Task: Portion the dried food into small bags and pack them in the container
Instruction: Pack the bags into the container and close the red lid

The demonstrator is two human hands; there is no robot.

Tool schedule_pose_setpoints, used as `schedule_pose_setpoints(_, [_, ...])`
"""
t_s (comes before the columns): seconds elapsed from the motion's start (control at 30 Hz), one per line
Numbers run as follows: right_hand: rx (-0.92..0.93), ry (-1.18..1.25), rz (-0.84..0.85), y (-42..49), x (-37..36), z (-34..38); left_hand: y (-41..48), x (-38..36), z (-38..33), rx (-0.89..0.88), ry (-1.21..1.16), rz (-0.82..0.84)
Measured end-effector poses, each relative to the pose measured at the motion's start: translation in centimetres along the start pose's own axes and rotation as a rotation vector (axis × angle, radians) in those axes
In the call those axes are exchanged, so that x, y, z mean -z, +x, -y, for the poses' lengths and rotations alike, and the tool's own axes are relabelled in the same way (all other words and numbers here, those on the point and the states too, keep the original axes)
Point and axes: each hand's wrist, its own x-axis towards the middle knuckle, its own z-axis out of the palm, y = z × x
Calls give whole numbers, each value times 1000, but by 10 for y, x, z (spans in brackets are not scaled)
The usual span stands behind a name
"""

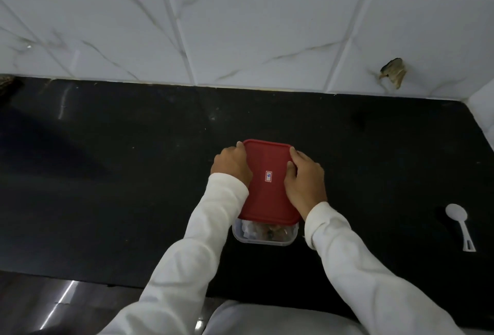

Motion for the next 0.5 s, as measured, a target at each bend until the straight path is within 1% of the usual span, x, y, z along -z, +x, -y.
schedule_pose_setpoints(0.13, [32,-10,31,-10,2,-7,-12,-8,4,26,61,43])
schedule_pose_setpoints(0.23, [96,-64,42,-20,2,-13,-24,-16,9,27,63,50])
schedule_pose_setpoints(0.4, [142,-148,47,-28,-2,-16,-38,-26,12,67,-7,15])
schedule_pose_setpoints(0.5, [156,-231,49,-28,-7,-19,-39,-29,14,84,-121,-15])
